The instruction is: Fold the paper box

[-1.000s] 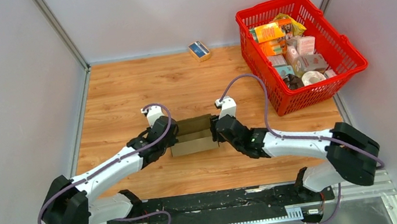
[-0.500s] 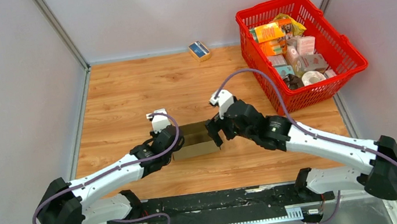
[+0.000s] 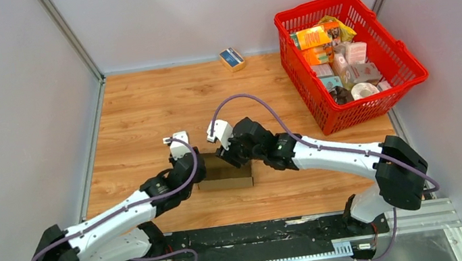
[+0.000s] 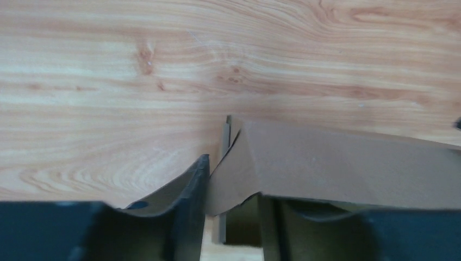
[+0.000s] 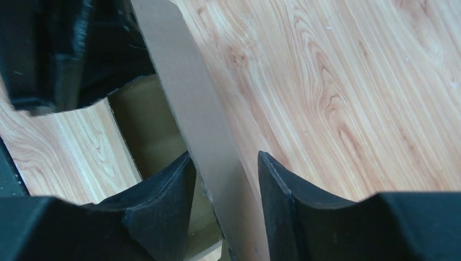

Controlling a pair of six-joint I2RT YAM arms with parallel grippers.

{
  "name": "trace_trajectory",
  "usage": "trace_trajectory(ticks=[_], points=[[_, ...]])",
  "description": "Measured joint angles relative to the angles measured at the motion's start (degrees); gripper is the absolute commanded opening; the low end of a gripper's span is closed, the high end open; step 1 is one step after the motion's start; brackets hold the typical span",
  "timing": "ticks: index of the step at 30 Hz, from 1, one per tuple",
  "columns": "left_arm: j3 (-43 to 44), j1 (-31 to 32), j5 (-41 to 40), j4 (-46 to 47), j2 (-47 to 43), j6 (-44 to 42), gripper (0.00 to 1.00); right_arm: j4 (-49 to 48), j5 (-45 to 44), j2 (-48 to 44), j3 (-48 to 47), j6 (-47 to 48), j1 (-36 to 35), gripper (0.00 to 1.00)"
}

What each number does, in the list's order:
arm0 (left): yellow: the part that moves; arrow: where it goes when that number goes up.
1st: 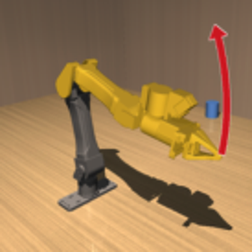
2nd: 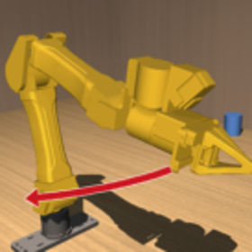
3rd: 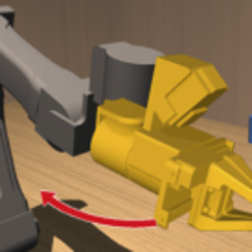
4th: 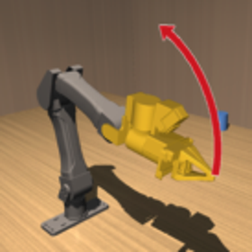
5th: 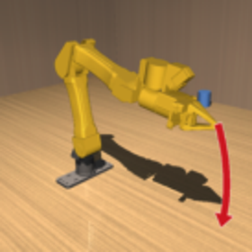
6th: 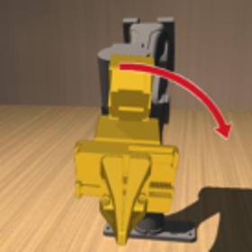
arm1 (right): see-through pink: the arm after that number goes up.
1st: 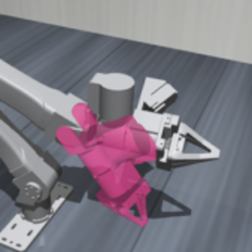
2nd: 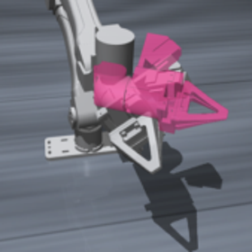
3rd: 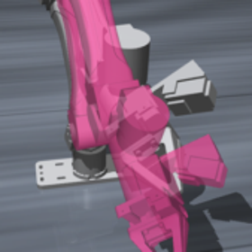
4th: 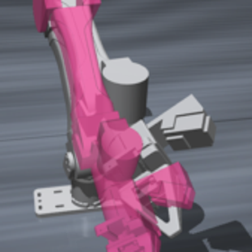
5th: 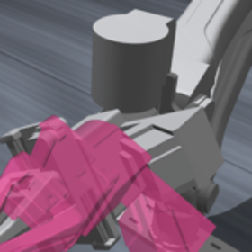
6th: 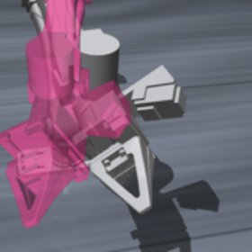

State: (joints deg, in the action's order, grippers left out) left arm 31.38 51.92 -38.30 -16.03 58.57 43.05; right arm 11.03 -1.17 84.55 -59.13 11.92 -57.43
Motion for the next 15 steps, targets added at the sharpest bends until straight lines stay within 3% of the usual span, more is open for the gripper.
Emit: trace_trajectory(ticks=[2, 6, 11, 15], points=[[-1.77, 0.09, 2.05, -0.74, -4.70, 0.24, 0.55, -2.21, -0.17, -0.07, 1.22, 0.81, -0.57, 0.40], [-2.67, 0.13, 6.91, -5.66, -14.93, 0.96, 0.57, -4.72, -0.35, -0.33, 4.22, 1.70, -1.70, 0.36], [-0.22, 0.13, 13.42, -16.87, -28.79, 1.92, 0.56, -5.73, -2.05, -0.33, 6.01, 1.73, -5.18, 0.62], [9.86, 0.13, 16.87, -24.63, -31.85, 0.90, 0.48, -5.68, -3.78, -0.44, 8.28, -0.59, -10.12, 0.76]])
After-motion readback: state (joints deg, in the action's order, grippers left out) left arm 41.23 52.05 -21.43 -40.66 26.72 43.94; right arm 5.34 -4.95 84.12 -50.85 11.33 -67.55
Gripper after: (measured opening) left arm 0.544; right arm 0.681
